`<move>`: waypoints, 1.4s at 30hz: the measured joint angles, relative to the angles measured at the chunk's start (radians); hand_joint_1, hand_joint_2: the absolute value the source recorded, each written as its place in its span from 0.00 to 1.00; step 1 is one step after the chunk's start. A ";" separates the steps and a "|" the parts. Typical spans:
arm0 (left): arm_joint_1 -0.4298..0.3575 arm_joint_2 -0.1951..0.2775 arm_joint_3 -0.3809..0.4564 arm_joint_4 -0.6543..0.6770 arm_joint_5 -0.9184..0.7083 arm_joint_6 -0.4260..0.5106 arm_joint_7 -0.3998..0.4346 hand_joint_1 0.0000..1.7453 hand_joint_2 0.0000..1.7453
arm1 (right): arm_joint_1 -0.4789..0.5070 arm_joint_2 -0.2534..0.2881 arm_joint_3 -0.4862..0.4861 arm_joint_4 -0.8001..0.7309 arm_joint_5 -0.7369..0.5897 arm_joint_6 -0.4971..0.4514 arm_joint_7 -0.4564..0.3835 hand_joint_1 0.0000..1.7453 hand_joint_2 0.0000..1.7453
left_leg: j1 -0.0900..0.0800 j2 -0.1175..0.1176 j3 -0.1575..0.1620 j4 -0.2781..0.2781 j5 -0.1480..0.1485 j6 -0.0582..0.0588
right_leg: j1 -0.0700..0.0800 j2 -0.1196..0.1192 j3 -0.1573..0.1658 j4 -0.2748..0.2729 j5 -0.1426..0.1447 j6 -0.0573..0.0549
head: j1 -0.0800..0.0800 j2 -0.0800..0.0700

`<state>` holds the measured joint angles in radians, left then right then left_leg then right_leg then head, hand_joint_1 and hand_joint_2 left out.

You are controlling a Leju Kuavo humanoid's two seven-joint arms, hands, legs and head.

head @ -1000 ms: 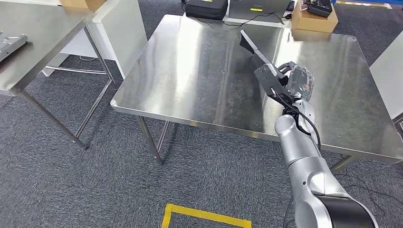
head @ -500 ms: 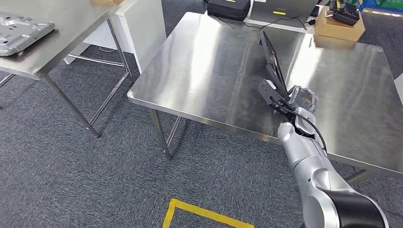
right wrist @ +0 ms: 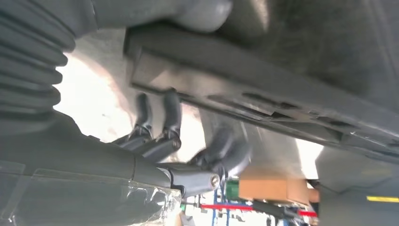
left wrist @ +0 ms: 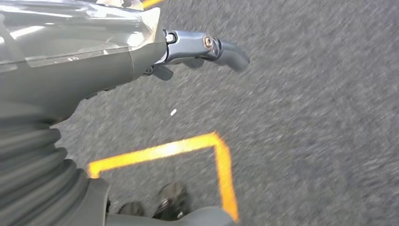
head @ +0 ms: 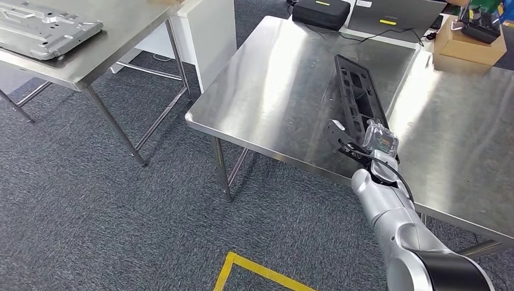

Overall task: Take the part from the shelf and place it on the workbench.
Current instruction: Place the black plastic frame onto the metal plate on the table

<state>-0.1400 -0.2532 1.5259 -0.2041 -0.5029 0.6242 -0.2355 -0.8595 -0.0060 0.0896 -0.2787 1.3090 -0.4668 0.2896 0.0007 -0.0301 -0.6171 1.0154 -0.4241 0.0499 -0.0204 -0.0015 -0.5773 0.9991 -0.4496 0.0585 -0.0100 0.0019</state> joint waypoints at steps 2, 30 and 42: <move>0.000 -0.001 -0.001 0.001 -0.001 -0.030 0.008 0.00 0.00 | 0.006 0.005 0.000 0.001 0.000 -0.007 -0.002 0.00 0.00 | 0.001 -0.002 -0.002 0.000 0.001 0.009 | 0.002 -0.001 0.000 -0.002 0.003 -0.005 | -0.001 0.000; 0.001 -0.004 -0.044 0.002 0.011 0.014 -0.108 0.00 0.00 | 0.093 0.180 -0.265 -0.247 -0.840 -0.041 -0.985 0.00 0.00 | 0.002 0.003 0.001 -0.009 0.004 -0.019 | 0.005 0.001 0.000 -0.002 0.003 -0.013 | -0.001 0.000; 0.000 -0.035 -0.043 0.004 0.048 0.053 -0.042 0.00 0.00 | 0.469 0.237 0.104 -0.678 -1.099 0.072 -0.992 0.00 0.00 | 0.031 0.014 0.010 -0.064 0.051 -0.007 | -0.020 0.002 -0.048 0.201 -0.118 0.021 | 0.005 0.000</move>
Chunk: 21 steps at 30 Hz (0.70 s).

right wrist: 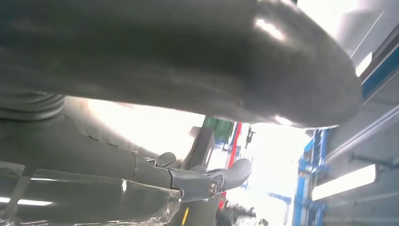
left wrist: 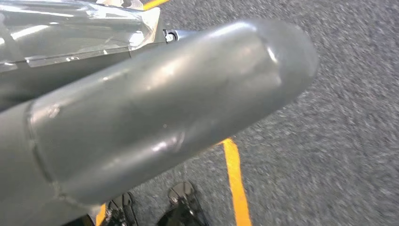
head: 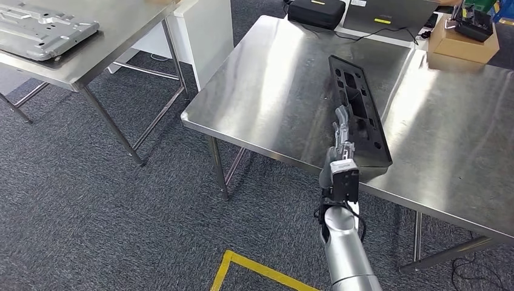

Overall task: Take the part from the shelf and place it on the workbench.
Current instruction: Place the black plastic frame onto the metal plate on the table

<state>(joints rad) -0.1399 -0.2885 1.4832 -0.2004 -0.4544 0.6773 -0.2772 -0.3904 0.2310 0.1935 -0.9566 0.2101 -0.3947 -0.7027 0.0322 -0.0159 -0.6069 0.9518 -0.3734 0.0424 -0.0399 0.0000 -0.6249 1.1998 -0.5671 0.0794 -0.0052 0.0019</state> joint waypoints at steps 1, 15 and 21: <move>0.000 -0.002 0.000 0.000 -0.001 0.004 0.003 0.00 0.00 | 0.015 0.001 0.025 -0.022 -0.003 0.001 0.000 0.00 0.00 | 0.006 -0.001 -0.009 0.008 0.002 -0.009 | -0.009 0.000 0.044 -0.073 0.022 0.017 | 0.000 0.000; 0.005 -0.020 0.012 -0.004 -0.065 0.024 0.077 0.00 0.00 | 0.102 0.013 0.166 -0.134 -0.013 0.019 0.001 0.00 0.00 | 0.001 0.012 -0.091 0.322 -0.188 -0.042 | 0.030 -0.002 0.026 -0.177 0.120 -0.074 | -0.021 0.000; 0.000 -0.025 0.016 -0.010 -0.118 0.025 0.107 0.00 0.00 | 0.105 0.020 0.178 -0.144 0.001 0.042 0.014 0.00 0.00 | -0.044 0.021 0.093 0.061 -0.140 0.013 | 0.038 -0.010 0.002 -0.183 0.160 -0.055 | -0.020 0.000</move>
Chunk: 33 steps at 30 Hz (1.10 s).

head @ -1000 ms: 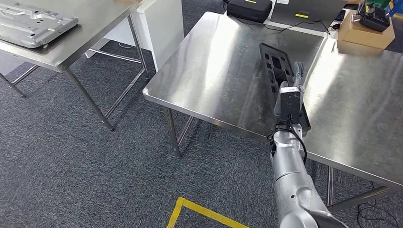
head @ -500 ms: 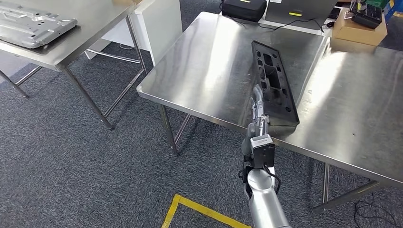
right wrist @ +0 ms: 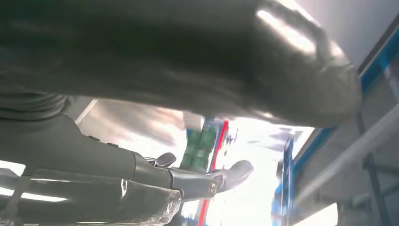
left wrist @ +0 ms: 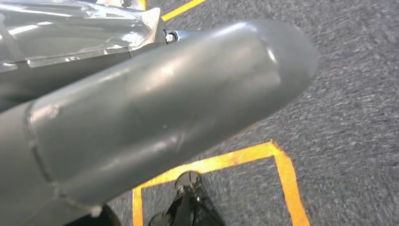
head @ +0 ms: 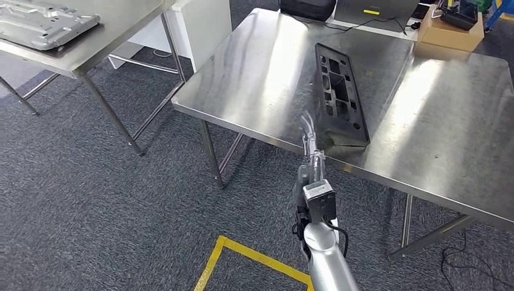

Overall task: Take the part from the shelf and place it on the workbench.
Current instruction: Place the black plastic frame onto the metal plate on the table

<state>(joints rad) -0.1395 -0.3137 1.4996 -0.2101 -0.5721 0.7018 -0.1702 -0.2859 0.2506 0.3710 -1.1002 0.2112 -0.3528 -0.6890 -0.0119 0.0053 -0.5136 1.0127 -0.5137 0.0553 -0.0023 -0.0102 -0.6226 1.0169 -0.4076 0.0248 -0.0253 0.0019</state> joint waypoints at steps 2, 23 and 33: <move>0.000 -0.004 0.008 -0.005 -0.030 0.000 0.018 0.00 0.00 | 0.000 0.001 0.004 0.006 0.014 0.005 0.007 0.00 0.00 | 0.002 0.001 -0.005 -0.019 0.024 0.006 | -0.001 0.000 -0.009 0.004 -0.002 0.011 | -0.002 0.000; -0.003 -0.002 0.049 -0.006 -0.038 -0.042 -0.058 0.00 0.00 | 0.069 -0.038 -0.028 -0.006 0.114 -0.024 0.088 0.00 0.00 | 0.025 -0.004 -0.212 0.255 -0.054 -0.057 | -0.016 0.001 0.089 -0.046 -0.051 -0.015 | -0.003 0.000; -0.002 0.028 0.041 -0.004 -0.050 -0.151 -0.083 0.00 0.00 | 0.141 -0.075 -0.097 -0.064 0.129 -0.052 0.091 0.00 0.00 | 0.019 -0.016 -0.007 -0.007 0.022 -0.035 | -0.012 0.000 0.036 -0.015 -0.024 0.033 | -0.001 0.000</move>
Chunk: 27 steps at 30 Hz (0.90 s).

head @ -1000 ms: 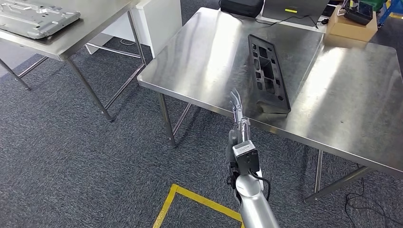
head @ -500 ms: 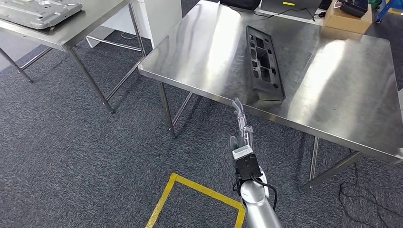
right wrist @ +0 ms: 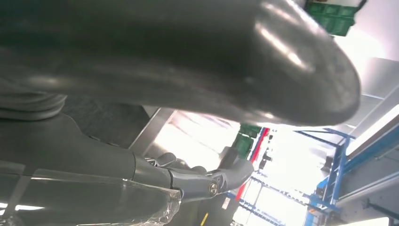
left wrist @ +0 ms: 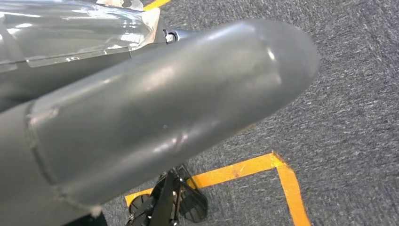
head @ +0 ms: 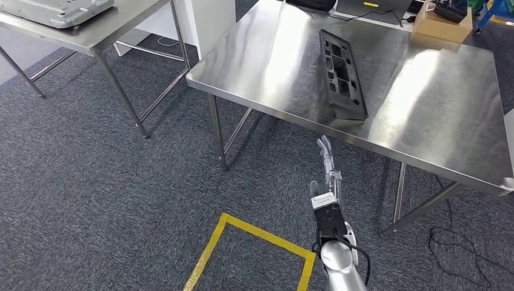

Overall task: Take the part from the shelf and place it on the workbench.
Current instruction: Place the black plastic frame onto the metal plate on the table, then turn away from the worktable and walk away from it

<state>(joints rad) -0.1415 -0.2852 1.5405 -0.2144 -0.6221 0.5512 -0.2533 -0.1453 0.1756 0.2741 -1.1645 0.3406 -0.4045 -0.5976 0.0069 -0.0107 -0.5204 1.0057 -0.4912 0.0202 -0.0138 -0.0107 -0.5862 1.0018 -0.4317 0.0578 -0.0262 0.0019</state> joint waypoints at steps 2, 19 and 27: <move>0.000 0.005 -0.004 0.000 -0.002 -0.008 0.000 0.00 0.00 | 0.023 -0.009 -0.012 -0.015 0.004 -0.006 0.000 0.00 0.00 | 0.000 0.003 -0.021 -0.007 0.017 0.024 | -0.001 0.003 -0.032 0.065 -0.060 -0.006 | 0.005 0.000; 0.008 0.030 -0.060 0.006 -0.066 -0.041 0.040 0.00 0.00 | 0.107 -0.035 -0.060 -0.099 0.026 -0.041 0.028 0.00 0.00 | -0.022 0.005 -0.172 0.078 0.026 0.008 | 0.033 -0.005 0.138 -0.078 -0.066 -0.087 | 0.013 0.000; 0.009 0.055 -0.106 0.007 -0.106 -0.078 0.041 0.00 0.00 | 0.192 -0.050 -0.107 -0.187 0.026 -0.068 0.031 0.00 0.00 | 0.024 0.003 -0.004 0.105 -0.002 -0.052 | 0.007 -0.011 -0.018 -0.009 0.018 -0.045 | 0.004 0.000</move>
<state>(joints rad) -0.1327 -0.2305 1.4343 -0.2070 -0.7281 0.4734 -0.2120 0.0469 0.1259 0.1673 -1.3519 0.3664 -0.4725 -0.5661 0.0308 -0.0074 -0.5249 1.1108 -0.4930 -0.0322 -0.0070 -0.0212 -0.6043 0.9924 -0.4134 0.0126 -0.0220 0.0019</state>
